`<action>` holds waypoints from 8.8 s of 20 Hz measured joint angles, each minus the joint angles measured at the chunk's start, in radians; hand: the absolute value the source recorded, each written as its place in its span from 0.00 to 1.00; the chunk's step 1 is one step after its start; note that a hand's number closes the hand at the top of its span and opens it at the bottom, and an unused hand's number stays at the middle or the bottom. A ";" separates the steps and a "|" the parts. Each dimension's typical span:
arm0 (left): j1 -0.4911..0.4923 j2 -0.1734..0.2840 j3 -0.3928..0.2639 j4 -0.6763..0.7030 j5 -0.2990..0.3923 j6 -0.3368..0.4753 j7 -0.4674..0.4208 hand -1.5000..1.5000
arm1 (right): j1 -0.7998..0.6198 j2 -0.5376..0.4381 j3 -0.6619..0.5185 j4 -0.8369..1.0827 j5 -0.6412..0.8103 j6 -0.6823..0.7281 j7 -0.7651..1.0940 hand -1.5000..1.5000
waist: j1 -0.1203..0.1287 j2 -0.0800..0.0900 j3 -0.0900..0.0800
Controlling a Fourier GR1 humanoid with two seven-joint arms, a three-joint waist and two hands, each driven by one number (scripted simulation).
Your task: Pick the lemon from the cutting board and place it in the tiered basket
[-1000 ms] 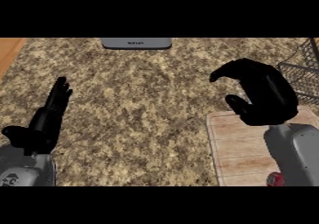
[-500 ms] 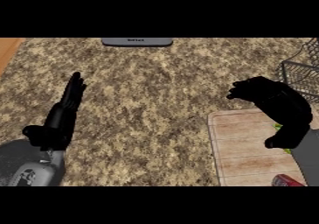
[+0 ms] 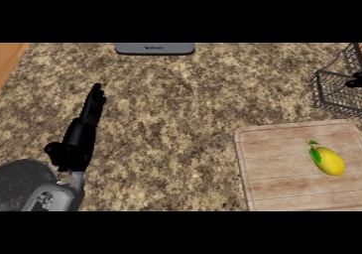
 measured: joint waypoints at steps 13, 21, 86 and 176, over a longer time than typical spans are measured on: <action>-0.005 -0.019 -0.012 0.007 -0.028 0.030 0.019 0.50 | -0.093 -0.134 -0.224 -0.387 0.295 0.077 0.010 0.00 | -0.009 -0.010 0.001; -0.002 -0.037 -0.032 0.001 -0.052 0.047 0.025 0.50 | -0.009 -0.071 -0.273 -0.583 0.437 0.096 -0.003 0.00 | -0.001 -0.006 0.001; -0.051 -0.076 -0.032 0.034 -0.083 0.022 0.030 0.50 | 0.279 -0.221 0.180 -0.776 1.481 -0.389 -0.570 0.00 | 0.040 0.005 0.000; 0.028 -0.143 0.058 -0.046 -0.193 -0.051 0.085 0.50 | -0.366 0.117 -0.285 -0.240 1.752 -0.395 0.653 1.00 | -0.009 -0.017 -0.011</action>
